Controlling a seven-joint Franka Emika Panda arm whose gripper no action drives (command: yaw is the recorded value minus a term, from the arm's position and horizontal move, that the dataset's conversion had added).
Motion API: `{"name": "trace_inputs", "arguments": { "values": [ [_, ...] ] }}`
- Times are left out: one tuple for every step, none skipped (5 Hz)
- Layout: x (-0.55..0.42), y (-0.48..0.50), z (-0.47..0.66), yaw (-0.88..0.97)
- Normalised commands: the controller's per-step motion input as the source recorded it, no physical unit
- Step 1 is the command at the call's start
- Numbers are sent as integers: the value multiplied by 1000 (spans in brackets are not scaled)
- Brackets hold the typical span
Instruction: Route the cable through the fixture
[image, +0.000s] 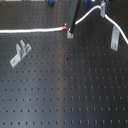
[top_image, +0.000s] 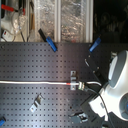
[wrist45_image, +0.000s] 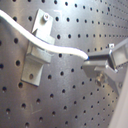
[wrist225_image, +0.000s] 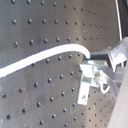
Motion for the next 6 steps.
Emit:
{"name": "trace_inputs", "arguments": {
  "values": [
    [-431,-17,199,120],
    [16,12,6,0],
    [-290,106,377,123],
    [-32,48,0,83],
    [-29,-18,1,0],
    [-930,-396,120,0]
  ]
}}
